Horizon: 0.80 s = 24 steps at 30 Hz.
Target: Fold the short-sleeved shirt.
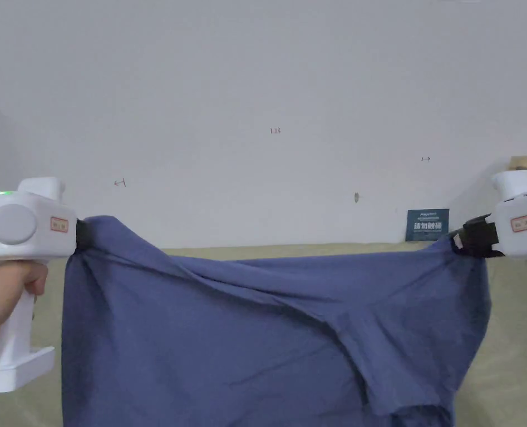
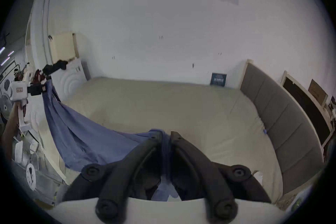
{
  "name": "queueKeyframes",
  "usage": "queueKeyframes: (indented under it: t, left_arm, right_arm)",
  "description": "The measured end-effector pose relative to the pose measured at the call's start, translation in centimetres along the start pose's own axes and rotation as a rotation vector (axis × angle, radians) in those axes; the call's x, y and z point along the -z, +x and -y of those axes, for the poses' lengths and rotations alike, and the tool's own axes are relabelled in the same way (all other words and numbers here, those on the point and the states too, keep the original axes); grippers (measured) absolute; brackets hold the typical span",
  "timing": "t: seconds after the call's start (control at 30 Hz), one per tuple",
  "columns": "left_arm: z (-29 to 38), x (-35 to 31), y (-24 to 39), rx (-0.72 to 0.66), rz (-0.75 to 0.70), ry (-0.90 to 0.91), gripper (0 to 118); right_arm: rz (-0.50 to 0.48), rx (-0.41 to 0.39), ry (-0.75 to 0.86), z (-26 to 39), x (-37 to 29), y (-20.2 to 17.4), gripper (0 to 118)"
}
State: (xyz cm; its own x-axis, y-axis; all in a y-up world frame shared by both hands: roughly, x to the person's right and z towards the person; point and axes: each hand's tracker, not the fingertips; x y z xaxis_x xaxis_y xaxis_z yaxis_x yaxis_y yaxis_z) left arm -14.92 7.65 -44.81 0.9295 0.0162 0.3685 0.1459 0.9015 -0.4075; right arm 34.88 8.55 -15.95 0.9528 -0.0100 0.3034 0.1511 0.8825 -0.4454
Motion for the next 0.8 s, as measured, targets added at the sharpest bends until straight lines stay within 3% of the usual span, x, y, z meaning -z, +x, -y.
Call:
queueKeyframes:
  t: [0.27,0.8]
  left_arm:
    - [-5.7,-1.5,1.1,0.006,-0.042,0.114,0]
    - [-14.5,10.5,4.9,-0.004,-0.098,0.202,0]
  right_arm:
    - [0.051,0.024,0.094,-7.6,-1.0,0.3,10]
    - [0.165,0.014,0.120,-19.4,12.1,3.6,10]
